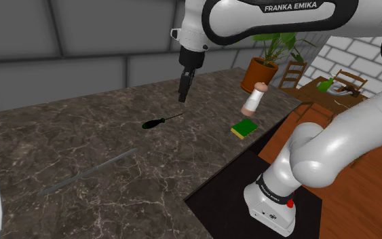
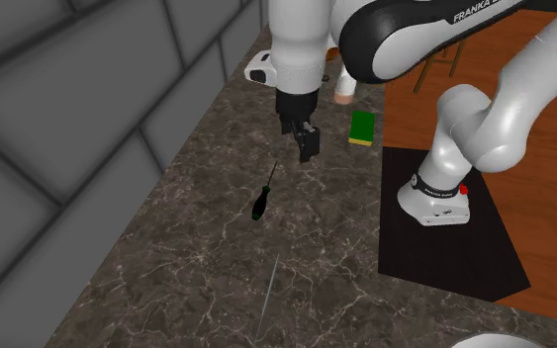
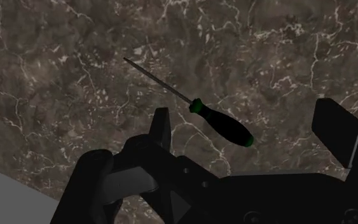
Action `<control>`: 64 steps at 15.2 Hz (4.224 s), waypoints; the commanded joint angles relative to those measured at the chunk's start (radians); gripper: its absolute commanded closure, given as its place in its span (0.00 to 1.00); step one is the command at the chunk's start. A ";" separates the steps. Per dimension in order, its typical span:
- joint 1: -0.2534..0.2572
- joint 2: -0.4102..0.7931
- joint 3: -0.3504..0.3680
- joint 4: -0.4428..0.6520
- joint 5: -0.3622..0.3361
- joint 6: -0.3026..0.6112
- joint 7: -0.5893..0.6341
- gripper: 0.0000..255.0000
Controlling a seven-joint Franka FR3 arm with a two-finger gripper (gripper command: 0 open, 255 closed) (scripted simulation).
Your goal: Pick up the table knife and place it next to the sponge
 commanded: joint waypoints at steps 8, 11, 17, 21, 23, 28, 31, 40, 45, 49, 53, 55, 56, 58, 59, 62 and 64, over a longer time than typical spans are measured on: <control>0.090 0.262 0.087 0.168 -0.035 0.088 -0.142 0.00; 0.120 0.342 0.118 0.223 -0.056 0.108 -0.183 0.00; 0.185 0.491 0.178 0.331 -0.109 0.138 -0.260 0.00; 0.234 0.581 0.215 0.396 -0.152 0.152 -0.309 0.00; 0.259 0.623 0.232 0.426 -0.174 0.158 -0.333 0.00; 0.263 0.646 0.229 0.399 -0.186 0.206 -0.328 0.00; 0.264 0.665 0.225 0.376 -0.196 0.248 -0.322 0.00; 0.264 0.665 0.225 0.376 -0.196 0.247 -0.322 1.00; 0.264 0.665 0.225 0.376 -0.196 0.247 -0.322 1.00; 0.264 0.665 0.225 0.376 -0.196 0.247 -0.322 1.00; 0.261 0.641 0.230 0.398 -0.184 0.202 -0.331 1.00; 0.260 0.630 0.232 0.411 -0.178 0.179 -0.335 1.00; 0.259 0.624 0.233 0.417 -0.175 0.168 -0.337 1.00; 0.258 0.614 0.235 0.432 -0.170 0.145 -0.341 1.00; 0.258 0.609 0.235 0.439 -0.167 0.133 -0.343 1.00; 0.257 0.596 0.238 0.463 -0.161 0.097 -0.348 1.00; 0.256 0.588 0.239 0.480 -0.156 0.073 -0.351 1.00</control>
